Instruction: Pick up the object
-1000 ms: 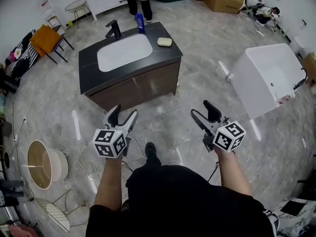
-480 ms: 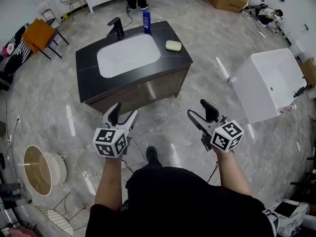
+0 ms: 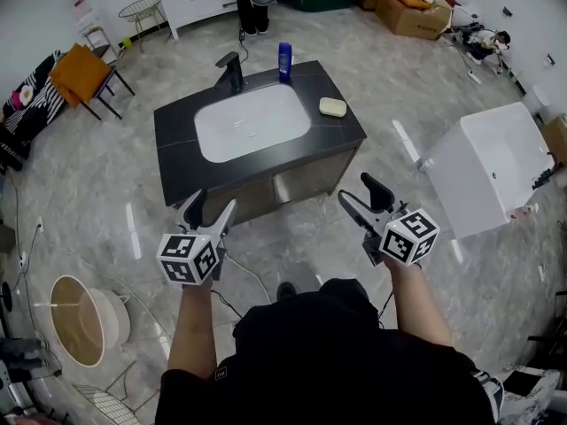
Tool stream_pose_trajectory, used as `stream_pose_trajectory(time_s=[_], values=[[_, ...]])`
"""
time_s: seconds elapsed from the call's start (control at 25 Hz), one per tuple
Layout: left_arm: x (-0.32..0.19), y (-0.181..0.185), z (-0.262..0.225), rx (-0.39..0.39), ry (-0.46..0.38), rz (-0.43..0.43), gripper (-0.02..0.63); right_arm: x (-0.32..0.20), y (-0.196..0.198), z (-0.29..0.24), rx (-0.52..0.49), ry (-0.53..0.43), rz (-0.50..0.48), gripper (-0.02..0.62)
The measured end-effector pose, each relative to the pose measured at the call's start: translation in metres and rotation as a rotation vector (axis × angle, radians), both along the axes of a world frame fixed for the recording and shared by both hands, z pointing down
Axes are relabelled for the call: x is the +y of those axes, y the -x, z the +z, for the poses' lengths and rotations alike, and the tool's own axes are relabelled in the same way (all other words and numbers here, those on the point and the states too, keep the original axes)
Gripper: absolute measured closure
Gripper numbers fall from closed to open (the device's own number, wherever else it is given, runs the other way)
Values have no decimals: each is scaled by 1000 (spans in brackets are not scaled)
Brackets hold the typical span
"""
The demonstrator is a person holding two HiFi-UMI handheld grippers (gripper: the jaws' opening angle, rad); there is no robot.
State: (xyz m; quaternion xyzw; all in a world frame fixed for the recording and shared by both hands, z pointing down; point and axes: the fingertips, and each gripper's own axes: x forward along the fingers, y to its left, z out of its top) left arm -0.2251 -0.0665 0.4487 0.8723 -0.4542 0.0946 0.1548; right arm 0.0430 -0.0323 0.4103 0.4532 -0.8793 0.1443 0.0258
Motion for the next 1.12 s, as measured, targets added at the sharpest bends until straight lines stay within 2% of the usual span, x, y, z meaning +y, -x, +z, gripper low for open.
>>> stream_pose_trajectory(time_s=[0.24, 0.52, 0.88, 1.12], values=[[-24, -5, 4, -4, 5, 10, 302, -28, -3, 6, -11, 4, -2, 305], [-80, -37, 15, -21, 30, 0, 304, -92, -34, 25, 16, 10, -38, 305], [-191, -117, 15, -13, 77, -2, 304, -215, -80, 40, 73, 30, -135, 305], [-237, -161, 18, -25, 101, 9, 304, -264, -103, 57, 104, 62, -209, 305]])
